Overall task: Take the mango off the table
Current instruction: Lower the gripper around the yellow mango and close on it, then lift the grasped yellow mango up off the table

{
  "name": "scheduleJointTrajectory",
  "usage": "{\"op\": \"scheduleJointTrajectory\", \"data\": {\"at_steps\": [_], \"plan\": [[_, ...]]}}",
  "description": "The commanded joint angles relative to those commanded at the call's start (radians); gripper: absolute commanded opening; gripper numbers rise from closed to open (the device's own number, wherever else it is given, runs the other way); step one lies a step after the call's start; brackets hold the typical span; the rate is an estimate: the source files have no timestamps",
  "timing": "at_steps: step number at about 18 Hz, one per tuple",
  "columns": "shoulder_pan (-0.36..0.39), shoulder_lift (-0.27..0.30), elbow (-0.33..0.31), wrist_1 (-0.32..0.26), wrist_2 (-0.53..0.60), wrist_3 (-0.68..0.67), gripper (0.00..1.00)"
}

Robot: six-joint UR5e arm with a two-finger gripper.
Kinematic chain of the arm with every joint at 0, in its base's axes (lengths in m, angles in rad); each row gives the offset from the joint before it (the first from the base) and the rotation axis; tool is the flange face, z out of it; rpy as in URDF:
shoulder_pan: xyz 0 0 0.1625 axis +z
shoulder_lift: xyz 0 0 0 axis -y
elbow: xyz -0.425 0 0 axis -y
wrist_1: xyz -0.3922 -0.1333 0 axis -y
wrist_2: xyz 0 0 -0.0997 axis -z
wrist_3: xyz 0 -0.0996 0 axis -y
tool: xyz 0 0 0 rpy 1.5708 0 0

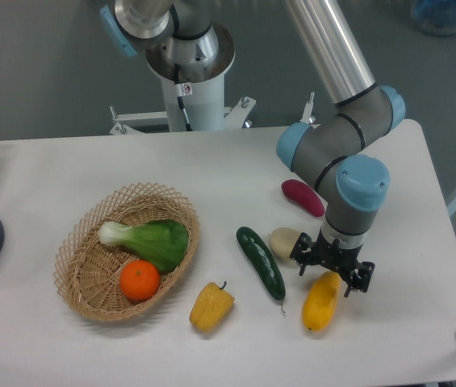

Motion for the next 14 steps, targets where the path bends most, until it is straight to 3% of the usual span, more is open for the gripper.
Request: {"op": "scheduleJointTrajectory", "data": {"at_steps": [6, 10, 14], "plan": [[-0.014, -0.008, -0.002, 0.017, 0.005, -0.026, 0.97], [-0.020, -0.008, 0.000, 0.025, 0.005, -0.049, 0.56], [-0.019, -0.008, 0.003, 0.025, 0.003, -0.055, 0.42]]}}
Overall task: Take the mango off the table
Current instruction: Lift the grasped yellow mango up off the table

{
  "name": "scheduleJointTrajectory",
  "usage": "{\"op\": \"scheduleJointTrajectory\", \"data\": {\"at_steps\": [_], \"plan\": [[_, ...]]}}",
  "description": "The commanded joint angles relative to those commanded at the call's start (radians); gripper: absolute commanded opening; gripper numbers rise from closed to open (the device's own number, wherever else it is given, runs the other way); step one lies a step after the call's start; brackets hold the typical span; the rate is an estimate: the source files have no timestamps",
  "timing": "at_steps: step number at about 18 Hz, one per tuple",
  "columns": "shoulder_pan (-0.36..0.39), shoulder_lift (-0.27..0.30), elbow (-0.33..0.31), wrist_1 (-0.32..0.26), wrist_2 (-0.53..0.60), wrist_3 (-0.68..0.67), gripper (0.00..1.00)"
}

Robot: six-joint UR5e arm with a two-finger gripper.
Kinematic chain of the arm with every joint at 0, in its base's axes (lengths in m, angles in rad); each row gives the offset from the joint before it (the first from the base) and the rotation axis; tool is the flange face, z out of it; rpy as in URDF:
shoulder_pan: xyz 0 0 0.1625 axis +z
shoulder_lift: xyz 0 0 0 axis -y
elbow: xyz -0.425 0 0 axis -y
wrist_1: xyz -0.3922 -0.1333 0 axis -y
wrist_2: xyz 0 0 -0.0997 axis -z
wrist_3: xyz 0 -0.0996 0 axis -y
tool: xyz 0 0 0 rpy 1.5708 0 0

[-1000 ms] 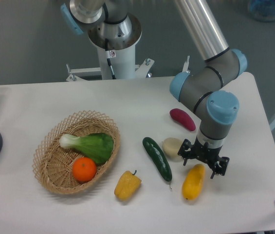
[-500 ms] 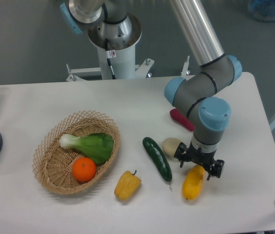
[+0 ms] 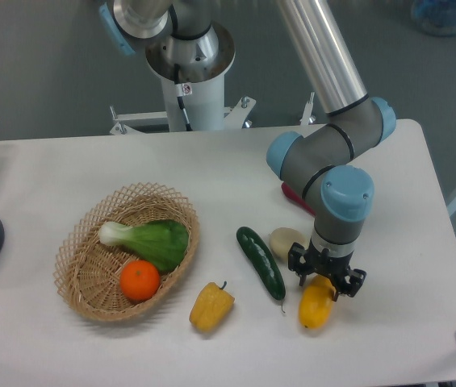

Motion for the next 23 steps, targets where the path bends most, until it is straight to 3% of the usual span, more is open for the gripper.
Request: {"op": "scheduleJointTrajectory", "data": {"at_steps": [4, 5, 8, 10, 15, 18, 23], "plan": [[0.000, 0.002, 0.006, 0.000, 0.000, -0.002, 0.17], [0.000, 0.003, 0.008, 0.000, -0.002, 0.000, 0.15], [0.005, 0.014, 0.040, 0.000, -0.009, 0.000, 0.15], [0.002, 0.050, 0.066, 0.000, -0.034, -0.006, 0.15], [0.003, 0.162, 0.149, -0.002, -0.297, -0.201, 0.15], [0.012, 0.227, 0.140, -0.005, -0.371, -0.270, 0.15], [0.031, 0.255, 0.140, -0.009, -0.402, -0.334, 0.15]]}}
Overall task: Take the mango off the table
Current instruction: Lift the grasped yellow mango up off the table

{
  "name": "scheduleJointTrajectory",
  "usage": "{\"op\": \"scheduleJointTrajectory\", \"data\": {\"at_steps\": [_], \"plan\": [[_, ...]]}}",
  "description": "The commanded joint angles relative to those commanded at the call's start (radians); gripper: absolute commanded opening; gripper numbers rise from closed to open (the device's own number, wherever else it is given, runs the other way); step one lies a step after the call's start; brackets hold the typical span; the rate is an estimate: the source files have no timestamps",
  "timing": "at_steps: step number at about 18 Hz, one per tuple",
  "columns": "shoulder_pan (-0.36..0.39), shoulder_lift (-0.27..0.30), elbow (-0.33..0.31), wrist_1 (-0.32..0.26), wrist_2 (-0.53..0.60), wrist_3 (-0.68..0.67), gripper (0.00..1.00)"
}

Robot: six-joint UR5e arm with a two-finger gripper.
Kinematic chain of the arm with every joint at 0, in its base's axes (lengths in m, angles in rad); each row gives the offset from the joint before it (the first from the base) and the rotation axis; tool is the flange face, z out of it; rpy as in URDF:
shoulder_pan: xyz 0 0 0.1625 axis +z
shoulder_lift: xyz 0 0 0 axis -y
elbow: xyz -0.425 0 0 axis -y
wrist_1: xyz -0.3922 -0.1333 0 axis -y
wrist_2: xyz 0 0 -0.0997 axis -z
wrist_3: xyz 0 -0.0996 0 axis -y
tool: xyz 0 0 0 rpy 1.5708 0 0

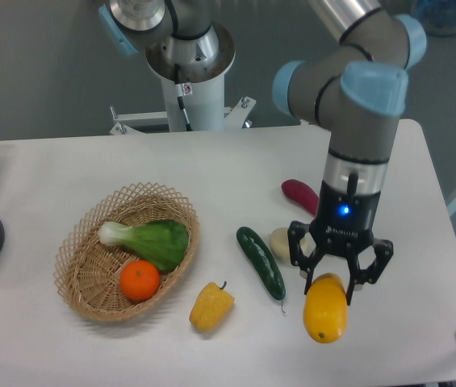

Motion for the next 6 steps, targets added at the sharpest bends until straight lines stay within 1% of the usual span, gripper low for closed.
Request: {"op": "scheduleJointTrajectory", "data": {"at_steps": [6], "plan": [[0.002, 0.000, 0.005, 0.000, 0.002, -0.003, 0.15]]}}
